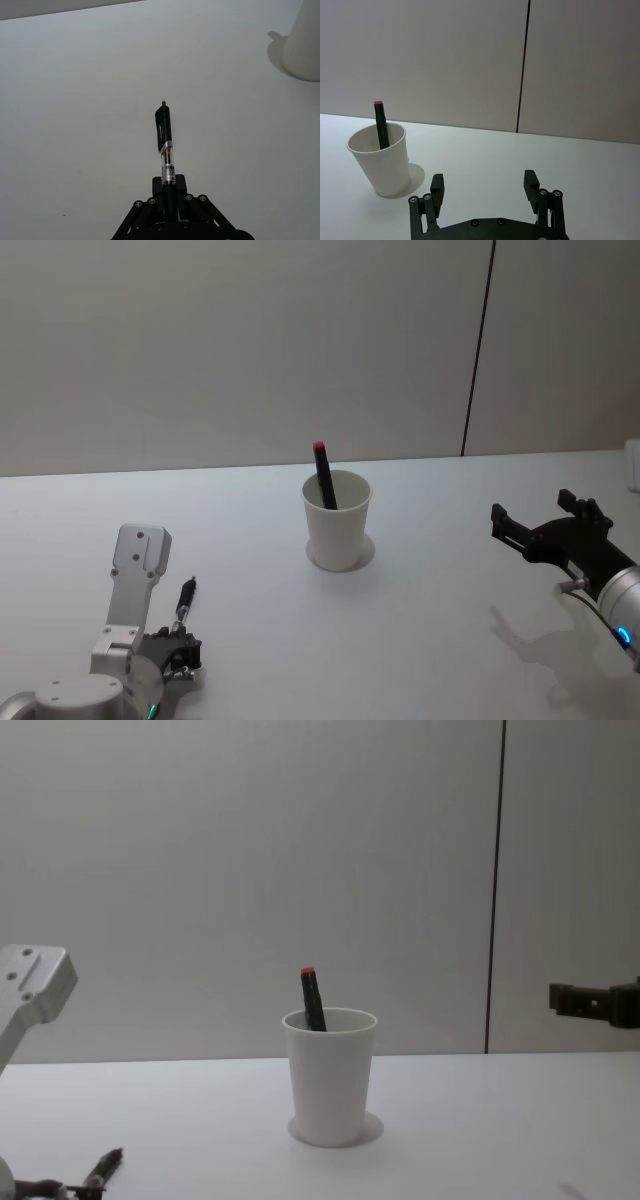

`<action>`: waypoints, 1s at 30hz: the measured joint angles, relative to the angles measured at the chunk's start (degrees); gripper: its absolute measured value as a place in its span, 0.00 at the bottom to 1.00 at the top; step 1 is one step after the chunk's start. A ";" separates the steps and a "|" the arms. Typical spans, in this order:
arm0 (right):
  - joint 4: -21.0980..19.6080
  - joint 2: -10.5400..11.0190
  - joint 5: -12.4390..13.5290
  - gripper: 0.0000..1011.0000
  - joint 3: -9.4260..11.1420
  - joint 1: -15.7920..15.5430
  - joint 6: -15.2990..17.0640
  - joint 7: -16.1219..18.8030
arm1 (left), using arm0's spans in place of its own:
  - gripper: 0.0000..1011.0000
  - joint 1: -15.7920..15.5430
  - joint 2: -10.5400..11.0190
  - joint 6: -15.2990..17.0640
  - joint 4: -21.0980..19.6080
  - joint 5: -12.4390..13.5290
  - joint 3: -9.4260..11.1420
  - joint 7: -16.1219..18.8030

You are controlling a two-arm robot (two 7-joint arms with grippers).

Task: Place the pen into the pen holder.

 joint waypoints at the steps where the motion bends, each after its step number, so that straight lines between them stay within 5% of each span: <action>1: 0.00 0.00 0.00 0.99 0.00 0.00 0.00 0.00 | 0.16 0.07 -0.01 -0.12 -0.03 0.04 -0.06 -0.08; 30: 0.00 0.00 0.00 0.99 0.00 0.00 0.00 0.00 | 0.14 1.33 0.83 -6.05 -1.25 3.43 -1.54 -3.53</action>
